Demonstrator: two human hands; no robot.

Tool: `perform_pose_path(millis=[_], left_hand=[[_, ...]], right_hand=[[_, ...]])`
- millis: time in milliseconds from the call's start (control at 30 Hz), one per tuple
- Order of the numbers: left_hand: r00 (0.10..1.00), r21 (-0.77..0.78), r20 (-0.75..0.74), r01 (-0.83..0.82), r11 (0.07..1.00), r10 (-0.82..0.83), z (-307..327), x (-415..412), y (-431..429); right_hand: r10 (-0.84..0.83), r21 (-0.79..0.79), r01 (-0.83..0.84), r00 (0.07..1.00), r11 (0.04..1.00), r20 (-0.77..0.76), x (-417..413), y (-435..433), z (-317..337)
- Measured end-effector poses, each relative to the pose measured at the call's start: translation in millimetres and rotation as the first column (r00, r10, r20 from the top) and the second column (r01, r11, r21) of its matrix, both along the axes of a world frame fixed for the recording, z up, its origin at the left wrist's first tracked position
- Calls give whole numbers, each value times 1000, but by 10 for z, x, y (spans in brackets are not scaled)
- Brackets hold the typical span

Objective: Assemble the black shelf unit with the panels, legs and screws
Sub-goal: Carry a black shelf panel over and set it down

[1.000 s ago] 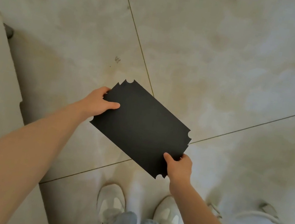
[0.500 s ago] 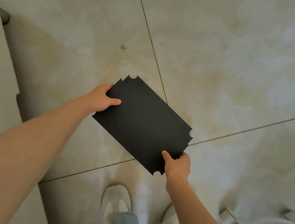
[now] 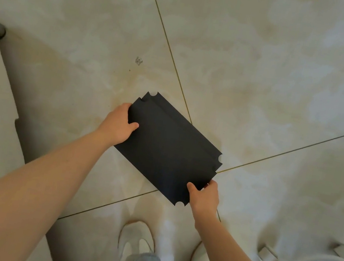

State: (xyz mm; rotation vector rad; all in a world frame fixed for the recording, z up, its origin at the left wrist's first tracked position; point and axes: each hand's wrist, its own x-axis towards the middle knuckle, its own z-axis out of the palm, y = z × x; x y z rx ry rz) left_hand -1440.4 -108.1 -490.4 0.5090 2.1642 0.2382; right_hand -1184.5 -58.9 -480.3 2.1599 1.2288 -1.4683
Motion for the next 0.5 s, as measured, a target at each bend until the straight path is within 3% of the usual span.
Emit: perform_pose_path(millis=[233,500], left_hand=[[976,-30,-109,185,982,-188,412,83,-22],[955,53,-102,286,957,-280,1754,459,97]], right_hand=[[253,39,-253,967,967,-9,69,129,407],[466,190,-450,883,873,-53,164,360,1715]])
